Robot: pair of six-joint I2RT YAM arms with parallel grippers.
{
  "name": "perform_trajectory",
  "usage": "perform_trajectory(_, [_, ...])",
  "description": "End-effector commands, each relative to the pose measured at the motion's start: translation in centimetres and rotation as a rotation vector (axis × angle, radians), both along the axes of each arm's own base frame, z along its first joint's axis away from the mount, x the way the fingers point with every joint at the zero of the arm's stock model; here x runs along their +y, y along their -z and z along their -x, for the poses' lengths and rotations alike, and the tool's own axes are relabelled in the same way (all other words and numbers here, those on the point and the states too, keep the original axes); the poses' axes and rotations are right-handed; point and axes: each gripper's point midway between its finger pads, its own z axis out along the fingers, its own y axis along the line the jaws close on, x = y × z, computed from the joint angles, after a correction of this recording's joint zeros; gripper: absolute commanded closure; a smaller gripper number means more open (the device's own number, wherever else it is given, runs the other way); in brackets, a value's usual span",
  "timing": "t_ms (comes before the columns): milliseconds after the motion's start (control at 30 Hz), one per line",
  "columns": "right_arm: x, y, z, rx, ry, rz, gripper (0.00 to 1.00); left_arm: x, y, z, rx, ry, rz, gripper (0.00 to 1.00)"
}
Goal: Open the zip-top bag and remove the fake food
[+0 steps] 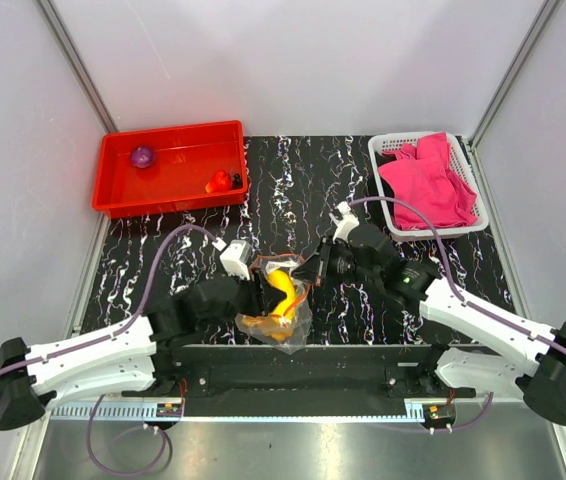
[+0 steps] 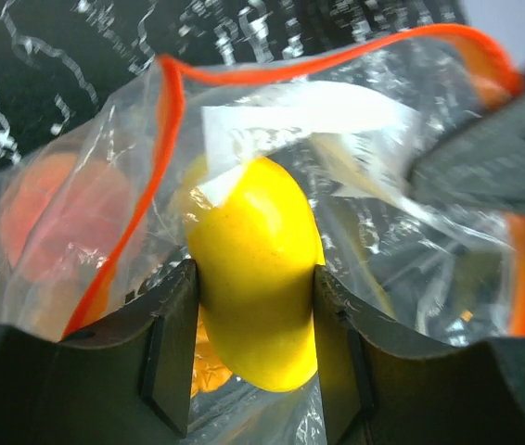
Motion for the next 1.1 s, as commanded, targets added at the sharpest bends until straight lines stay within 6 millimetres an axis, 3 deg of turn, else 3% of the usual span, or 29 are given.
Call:
perform_trajectory(0, [-2.0,-2.3,-1.8,-0.095,0.103,0.039,1.0,-1.5,-5.9,0.7,-0.173,0.135,0.129,1.0])
perform_trajectory(133, [-3.3,-2.7,-2.1,-0.12,0.139,0.061,1.0,-2.5,-8.2,2.1,-0.258,0.268,0.16,1.0])
perform_trajectory(300, [-3.0,-2.6,-1.5,-0.109,0.089,0.052,1.0,-3.6,-10.3,3.2,-0.328,0.379,0.195,1.0])
perform_trajectory(367, [-2.8,-2.3,-1.0,-0.095,0.066,0.049,1.0,-3.6,-11.1,2.9,-0.348,0.357,0.213,1.0])
perform_trajectory(467, [-2.7,-2.0,-0.4,-0.087,0.038,0.045,1.0,-3.0,-13.7,1.4,-0.415,0.276,0.23,1.0])
perform_trajectory(533, [-2.9,-1.4,0.1,-0.08,0.022,0.049,1.0,-2.7,-14.2,0.5,-0.453,0.249,0.169,1.0])
perform_trajectory(567, [-3.0,-1.0,0.2,-0.077,0.023,0.053,1.0,-2.4,-16.1,-0.3,-0.486,0.209,0.168,1.0])
perform_trajectory(600, [-3.2,-0.8,0.4,-0.066,0.027,0.051,1.0,-2.4,-15.5,-0.8,-0.475,0.199,0.112,1.0])
perform_trajectory(667, [-3.4,0.0,0.8,-0.049,0.019,0.056,1.0,-1.7,-17.5,-2.2,-0.509,0.12,0.086,1.0])
perform_trajectory(733, [-3.4,0.5,1.1,-0.037,0.012,0.056,1.0,-1.9,-18.1,-3.2,-0.535,0.097,0.046,1.0])
perform_trajectory(767, [-3.5,0.7,1.1,-0.035,0.013,0.062,1.0,-1.7,-19.6,-3.7,-0.556,0.075,0.054,1.0])
perform_trajectory(800, [-3.6,0.8,1.2,-0.037,0.012,0.062,1.0,-2.0,-19.5,-4.2,-0.55,0.068,0.026,1.0])
perform_trajectory(867, [-3.8,0.7,1.1,-0.05,0.019,0.065,1.0,-1.0,-21.5,-5.9,-0.566,-0.005,0.013,1.0])
perform_trajectory(900, [-4.0,0.6,1.0,-0.062,0.024,0.068,1.0,-0.7,-21.0,-6.8,-0.546,-0.028,-0.024,1.0])
perform_trajectory(967, [-4.5,0.2,0.9,-0.083,0.04,0.074,1.0,1.6,-22.6,-9.4,-0.527,-0.145,-0.021,1.0])
perform_trajectory(1000, [-4.7,-0.2,0.8,-0.103,0.043,0.077,1.0,2.3,-21.9,-10.6,-0.495,-0.176,-0.048,1.0])
perform_trajectory(1067, [-5.2,-0.2,0.5,-0.118,0.063,0.094,1.0,5.1,-22.5,-13.4,-0.454,-0.28,-0.024,1.0])
